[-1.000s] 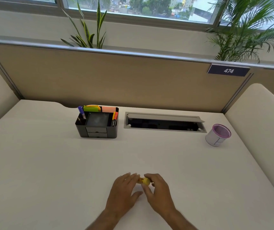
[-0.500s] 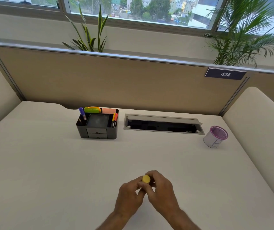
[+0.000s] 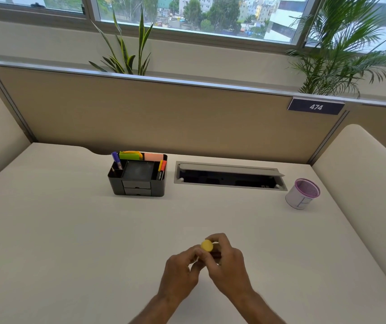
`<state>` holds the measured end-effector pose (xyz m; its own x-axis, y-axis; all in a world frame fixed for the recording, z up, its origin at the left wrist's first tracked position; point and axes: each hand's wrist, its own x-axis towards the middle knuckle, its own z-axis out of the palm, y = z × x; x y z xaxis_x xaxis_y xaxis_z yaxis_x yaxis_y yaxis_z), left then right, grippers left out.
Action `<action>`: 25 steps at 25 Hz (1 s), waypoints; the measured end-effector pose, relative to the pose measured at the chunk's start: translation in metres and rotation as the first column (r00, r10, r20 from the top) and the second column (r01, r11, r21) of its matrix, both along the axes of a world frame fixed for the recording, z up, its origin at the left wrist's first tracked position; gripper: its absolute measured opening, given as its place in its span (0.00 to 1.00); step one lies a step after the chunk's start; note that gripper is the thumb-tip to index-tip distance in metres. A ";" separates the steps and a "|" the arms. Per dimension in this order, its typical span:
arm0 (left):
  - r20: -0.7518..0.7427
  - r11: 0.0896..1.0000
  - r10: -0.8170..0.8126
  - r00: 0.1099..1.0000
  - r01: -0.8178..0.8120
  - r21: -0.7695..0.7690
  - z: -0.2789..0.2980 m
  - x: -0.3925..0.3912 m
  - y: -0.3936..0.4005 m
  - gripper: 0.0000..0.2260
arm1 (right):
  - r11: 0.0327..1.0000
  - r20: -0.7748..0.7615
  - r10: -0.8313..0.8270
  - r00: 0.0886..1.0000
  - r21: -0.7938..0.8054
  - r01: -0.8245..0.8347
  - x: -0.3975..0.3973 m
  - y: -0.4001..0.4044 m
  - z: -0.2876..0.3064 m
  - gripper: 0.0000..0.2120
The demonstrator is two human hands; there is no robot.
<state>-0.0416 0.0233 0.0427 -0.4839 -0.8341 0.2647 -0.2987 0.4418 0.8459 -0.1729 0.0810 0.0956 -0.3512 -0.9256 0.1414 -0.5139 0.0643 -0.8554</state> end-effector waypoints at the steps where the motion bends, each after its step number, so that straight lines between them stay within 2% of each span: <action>1: -0.005 1.000 -0.002 1.000 0.002 -0.001 0.001 0.000 -0.002 0.17 | 1.000 0.045 -0.019 0.999 -0.005 0.019 0.000 0.000 0.002 0.09; 5: -0.027 0.999 0.028 0.999 -0.027 0.027 -0.002 0.000 -0.009 0.15 | 0.985 0.276 -0.158 0.948 -0.022 0.171 -0.002 -0.004 0.012 0.08; 8: -0.027 0.998 0.057 0.998 -0.056 0.039 -0.007 0.000 -0.012 0.13 | 0.968 0.532 -0.240 0.812 0.065 0.244 -0.004 -0.009 0.017 0.15; 11: -0.029 0.997 0.070 0.997 -0.069 0.036 -0.009 -0.002 -0.012 0.14 | 0.955 0.741 -0.294 0.604 0.196 0.224 -0.009 -0.013 0.018 0.18; 15: -0.030 0.996 0.072 0.997 -0.071 0.054 -0.014 -0.003 -0.014 0.10 | 0.939 0.927 -0.341 0.158 0.327 0.109 -0.021 -0.018 0.015 0.15; 17: -0.025 0.995 0.076 0.997 -0.074 0.059 -0.016 -0.002 -0.015 0.10 | 0.938 0.939 -0.342 0.031 0.339 0.079 -0.028 -0.020 0.011 0.14; 18: -0.021 0.995 0.084 0.996 -0.083 0.064 -0.017 -0.001 -0.015 0.11 | 0.936 0.938 -0.345 0.011 0.343 0.078 -0.030 -0.021 0.008 0.13; 19: -0.016 0.993 0.094 0.995 -0.092 0.070 -0.017 0.000 -0.016 0.11 | 0.933 0.935 -0.354 0.030 0.351 0.078 -0.033 -0.022 0.004 0.11; 20: -0.011 0.992 0.101 0.995 -0.100 0.077 -0.018 0.000 -0.017 0.12 | 0.930 0.926 -0.366 0.097 0.359 0.083 -0.035 -0.023 0.000 0.12; 21: -0.008 0.991 0.109 0.994 -0.108 0.085 -0.019 0.001 -0.018 0.12 | 0.924 0.898 -0.382 0.220 0.369 0.099 -0.036 -0.024 -0.005 0.13; 22: -0.002 0.989 0.116 0.993 -0.116 0.093 -0.020 0.003 -0.018 0.12 | 0.915 0.826 -0.401 0.395 0.384 0.126 -0.038 -0.025 -0.009 0.16; 23: 0.006 0.987 0.123 0.992 -0.123 0.102 -0.021 0.004 -0.019 0.12 | 0.904 0.691 -0.409 0.596 0.397 0.160 -0.039 -0.026 -0.014 0.18; 24: 0.014 0.986 0.129 0.992 -0.129 0.110 -0.022 0.005 -0.020 0.12 | 0.895 0.496 -0.389 0.776 0.402 0.192 -0.039 -0.026 -0.018 0.19; 25: 0.020 0.984 0.132 0.991 -0.134 0.117 -0.024 0.005 -0.021 0.11 | 0.895 0.282 -0.334 0.900 0.396 0.208 -0.038 -0.027 -0.023 0.19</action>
